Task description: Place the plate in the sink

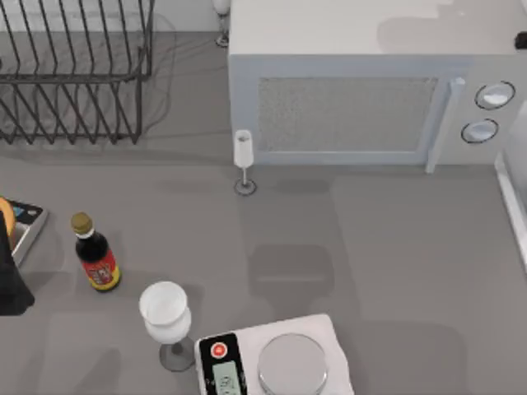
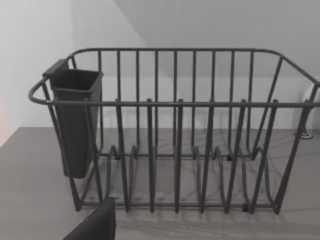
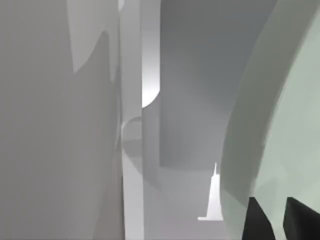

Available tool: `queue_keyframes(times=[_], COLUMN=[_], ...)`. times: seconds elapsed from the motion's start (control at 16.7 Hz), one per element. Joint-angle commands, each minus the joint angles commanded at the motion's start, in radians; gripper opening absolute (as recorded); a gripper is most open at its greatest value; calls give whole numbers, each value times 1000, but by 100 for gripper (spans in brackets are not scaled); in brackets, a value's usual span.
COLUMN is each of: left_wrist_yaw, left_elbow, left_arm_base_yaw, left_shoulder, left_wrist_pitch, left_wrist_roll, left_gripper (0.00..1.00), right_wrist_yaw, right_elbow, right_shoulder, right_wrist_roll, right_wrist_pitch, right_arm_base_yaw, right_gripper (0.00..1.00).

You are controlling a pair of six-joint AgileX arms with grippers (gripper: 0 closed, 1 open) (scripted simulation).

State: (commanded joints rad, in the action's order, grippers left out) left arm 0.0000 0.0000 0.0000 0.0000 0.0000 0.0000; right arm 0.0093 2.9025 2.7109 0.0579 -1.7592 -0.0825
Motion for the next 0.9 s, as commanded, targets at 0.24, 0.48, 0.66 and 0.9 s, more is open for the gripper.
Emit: queue_keyframes(times=[0.24, 0.48, 0.66, 0.9], left_wrist_yaw=[0, 0, 0, 0], left_elbow=[0, 0, 0, 0], left_arm_base_yaw=[0, 0, 0, 0], left_shoulder=[0, 0, 0, 0], left_wrist_pitch=[0, 0, 0, 0], left_wrist_roll=[0, 0, 0, 0], left_gripper=[100, 100, 100, 100], right_wrist_yaw=[0, 0, 0, 0], right_elbow=[0, 0, 0, 0], right_shoulder=[0, 0, 0, 0], right_wrist_roll=[0, 0, 0, 0], right_wrist_pitch=[0, 0, 0, 0], right_arm_base_yaw=[0, 0, 0, 0], right_gripper=[60, 90, 100, 100])
